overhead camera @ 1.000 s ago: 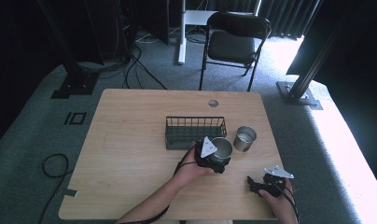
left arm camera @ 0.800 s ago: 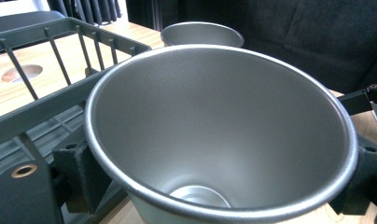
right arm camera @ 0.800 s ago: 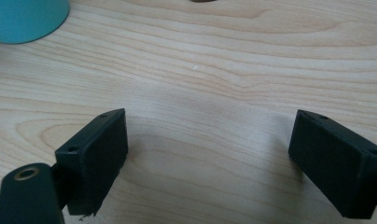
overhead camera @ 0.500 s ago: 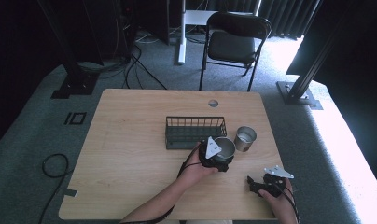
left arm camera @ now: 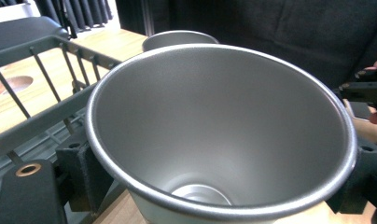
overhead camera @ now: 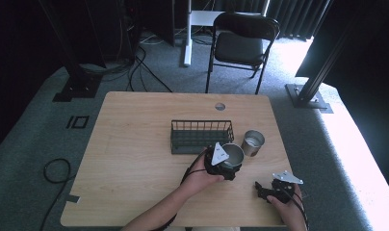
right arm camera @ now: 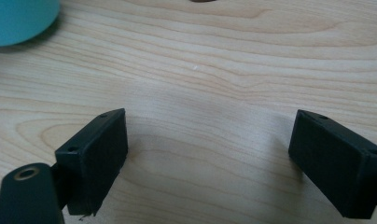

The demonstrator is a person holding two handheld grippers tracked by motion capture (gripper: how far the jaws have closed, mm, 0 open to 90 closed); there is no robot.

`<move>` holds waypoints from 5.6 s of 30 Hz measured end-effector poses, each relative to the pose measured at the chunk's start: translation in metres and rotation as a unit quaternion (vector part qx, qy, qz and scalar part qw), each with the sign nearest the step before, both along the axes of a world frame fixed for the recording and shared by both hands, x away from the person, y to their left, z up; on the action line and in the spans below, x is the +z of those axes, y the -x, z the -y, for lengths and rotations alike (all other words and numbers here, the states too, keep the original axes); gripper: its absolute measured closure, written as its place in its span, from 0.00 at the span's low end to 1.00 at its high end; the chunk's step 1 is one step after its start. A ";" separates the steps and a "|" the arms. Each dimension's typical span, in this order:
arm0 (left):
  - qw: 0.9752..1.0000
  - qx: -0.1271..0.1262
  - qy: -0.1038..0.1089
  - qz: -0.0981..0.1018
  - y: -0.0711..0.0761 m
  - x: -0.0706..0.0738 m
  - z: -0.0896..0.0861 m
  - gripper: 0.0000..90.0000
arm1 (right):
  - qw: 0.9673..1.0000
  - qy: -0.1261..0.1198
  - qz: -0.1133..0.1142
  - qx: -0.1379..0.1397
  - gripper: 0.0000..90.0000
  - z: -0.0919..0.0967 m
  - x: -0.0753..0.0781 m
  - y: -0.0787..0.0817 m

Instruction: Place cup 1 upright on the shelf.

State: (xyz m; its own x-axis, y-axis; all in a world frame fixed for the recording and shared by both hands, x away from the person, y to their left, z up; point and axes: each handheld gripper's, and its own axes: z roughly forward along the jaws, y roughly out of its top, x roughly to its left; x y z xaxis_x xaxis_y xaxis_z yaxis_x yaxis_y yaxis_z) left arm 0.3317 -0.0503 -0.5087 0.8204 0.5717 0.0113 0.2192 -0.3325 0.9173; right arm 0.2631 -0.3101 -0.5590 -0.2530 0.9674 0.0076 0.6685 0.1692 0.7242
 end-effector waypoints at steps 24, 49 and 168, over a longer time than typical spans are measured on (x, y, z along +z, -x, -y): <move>0.999 0.020 0.031 0.015 0.002 0.053 -0.036 0.16 | 1.000 0.000 0.000 0.000 0.13 0.000 0.000 0.000; 0.993 0.095 0.052 0.043 -0.029 0.097 -0.092 0.16 | 1.000 0.000 0.000 -0.001 0.13 0.000 0.000 0.000; 0.967 0.248 0.023 -0.054 -0.012 0.016 -0.235 0.10 | 1.000 0.000 -0.001 0.000 0.12 0.000 0.000 0.000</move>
